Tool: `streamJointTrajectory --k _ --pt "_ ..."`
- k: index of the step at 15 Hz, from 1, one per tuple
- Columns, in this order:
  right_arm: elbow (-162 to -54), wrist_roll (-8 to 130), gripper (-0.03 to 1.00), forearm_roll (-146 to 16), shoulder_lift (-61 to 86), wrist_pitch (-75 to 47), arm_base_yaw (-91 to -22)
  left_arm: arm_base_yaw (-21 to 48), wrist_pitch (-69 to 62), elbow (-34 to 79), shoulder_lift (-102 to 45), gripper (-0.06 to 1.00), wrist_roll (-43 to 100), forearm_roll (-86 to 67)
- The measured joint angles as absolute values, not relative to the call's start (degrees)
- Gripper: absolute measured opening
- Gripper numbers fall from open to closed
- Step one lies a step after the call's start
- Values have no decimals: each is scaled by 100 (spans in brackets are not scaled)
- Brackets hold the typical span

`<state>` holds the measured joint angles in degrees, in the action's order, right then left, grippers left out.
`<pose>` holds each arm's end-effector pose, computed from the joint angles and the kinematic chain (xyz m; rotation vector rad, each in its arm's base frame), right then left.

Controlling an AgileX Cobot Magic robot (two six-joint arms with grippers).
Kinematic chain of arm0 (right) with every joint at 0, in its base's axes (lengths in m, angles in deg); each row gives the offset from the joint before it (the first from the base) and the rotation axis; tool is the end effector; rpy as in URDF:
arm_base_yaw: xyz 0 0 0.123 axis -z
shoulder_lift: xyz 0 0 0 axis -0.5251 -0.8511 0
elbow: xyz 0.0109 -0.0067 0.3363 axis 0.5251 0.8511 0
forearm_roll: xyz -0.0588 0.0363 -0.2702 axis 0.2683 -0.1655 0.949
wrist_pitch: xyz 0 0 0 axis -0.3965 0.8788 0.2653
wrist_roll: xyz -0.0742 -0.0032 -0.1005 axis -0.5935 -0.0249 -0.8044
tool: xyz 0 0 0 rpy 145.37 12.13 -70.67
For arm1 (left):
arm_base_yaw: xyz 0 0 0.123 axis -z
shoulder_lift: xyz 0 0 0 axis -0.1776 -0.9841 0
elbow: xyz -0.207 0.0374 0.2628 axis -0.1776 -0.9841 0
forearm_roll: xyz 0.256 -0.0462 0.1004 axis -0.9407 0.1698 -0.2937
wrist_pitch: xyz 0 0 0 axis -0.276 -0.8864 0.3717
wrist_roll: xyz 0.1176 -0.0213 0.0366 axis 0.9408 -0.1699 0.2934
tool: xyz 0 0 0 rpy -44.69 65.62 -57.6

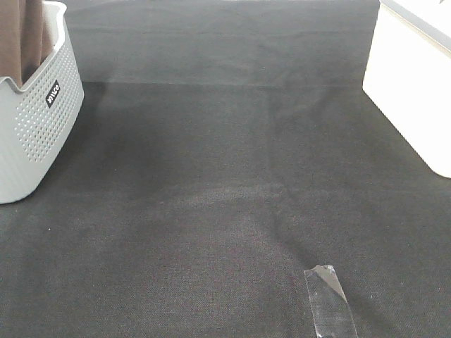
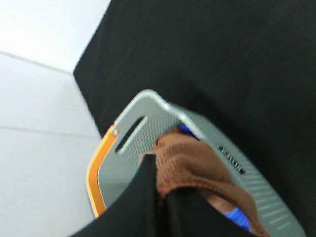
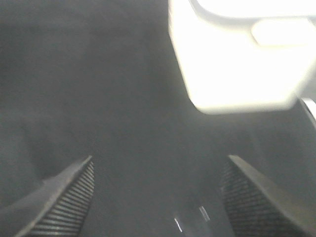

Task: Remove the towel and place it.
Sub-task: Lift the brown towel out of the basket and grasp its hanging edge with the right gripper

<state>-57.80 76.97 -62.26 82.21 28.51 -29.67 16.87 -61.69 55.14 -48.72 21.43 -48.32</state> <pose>0.0125 0.0080 0.3010 -0.0815 1.9184 -0.0076 0.3775 -0.1401 0.5157 1.0113 1.9455 0.5452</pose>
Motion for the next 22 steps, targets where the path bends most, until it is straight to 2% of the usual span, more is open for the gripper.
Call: streamJointTrajectory --k 2,4,5,7,10,12,14,16,20,22 --pt "-5791 6946 70 -7126 7757 2243 -2967 2088 -6083 5514 -4797 0 2029 -5004" --pt "-5791 5359 70 -8667 6909 1648 -2967 2581 -5797 5514 -4786 0 1714 -5073" --pt "-5791 3411 70 -10374 5907 1487 -2967 3097 -5585 5514 -4786 0 1599 -5073" --pt "-5791 1303 70 -12156 4801 1476 -2967 3532 -5390 5514 -4786 0 1570 -5073" --pt "-5791 -1413 70 -14356 3128 1768 -2967 3807 -5373 5514 -4786 0 1565 -4907" --pt "-5809 -2737 70 -15330 2016 2879 -2967 3905 -5310 5514 -4786 0 1547 -4741" --pt "-6032 -3115 70 -15537 1076 3779 -2990 3910 -5252 5514 -4786 0 1547 -4586" --pt "-6387 -3155 71 -15600 418 4048 -3333 3910 -5252 5514 -4786 0 1547 -4489" --pt "-7230 -3046 71 -15628 -247 3458 -4267 3910 -5247 5514 -4786 0 1547 -4460" --pt "-7579 -2914 71 -15628 -539 3126 -4365 3910 -5247 5514 -4786 0 1547 -4460"
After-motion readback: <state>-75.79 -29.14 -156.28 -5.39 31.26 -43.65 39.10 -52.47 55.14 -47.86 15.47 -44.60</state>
